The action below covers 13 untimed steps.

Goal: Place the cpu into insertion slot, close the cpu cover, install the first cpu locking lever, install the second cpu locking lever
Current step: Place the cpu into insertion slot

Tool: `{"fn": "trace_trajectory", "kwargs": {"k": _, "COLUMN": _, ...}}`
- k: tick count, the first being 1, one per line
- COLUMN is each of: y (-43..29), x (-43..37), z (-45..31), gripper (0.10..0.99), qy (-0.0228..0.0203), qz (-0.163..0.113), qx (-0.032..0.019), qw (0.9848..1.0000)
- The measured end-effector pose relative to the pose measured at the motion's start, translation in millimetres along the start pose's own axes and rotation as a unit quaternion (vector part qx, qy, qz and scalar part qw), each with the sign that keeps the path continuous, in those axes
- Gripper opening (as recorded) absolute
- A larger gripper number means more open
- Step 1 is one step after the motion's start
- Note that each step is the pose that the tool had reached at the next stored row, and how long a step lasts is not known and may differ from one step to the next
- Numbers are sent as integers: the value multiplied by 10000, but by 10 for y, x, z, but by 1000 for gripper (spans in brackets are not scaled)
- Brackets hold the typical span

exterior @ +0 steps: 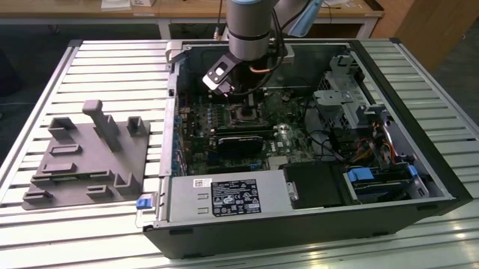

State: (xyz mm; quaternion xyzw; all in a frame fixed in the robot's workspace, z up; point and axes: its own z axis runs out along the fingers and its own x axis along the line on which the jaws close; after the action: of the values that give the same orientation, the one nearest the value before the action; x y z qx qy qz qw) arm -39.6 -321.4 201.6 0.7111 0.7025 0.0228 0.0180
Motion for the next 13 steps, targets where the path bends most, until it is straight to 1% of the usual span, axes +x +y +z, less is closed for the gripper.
{"fn": "trace_trajectory", "kwargs": {"k": 5, "y": -2, "x": -1, "z": 19, "gripper": 106, "qy": -6, "qz": 56, "qx": 1, "qw": 10000}}
{"fn": "trace_trajectory", "kwargs": {"k": 13, "y": -2, "x": -1, "z": 27, "gripper": 106, "qy": -5, "qz": 59, "qx": 1, "qw": 10000}}
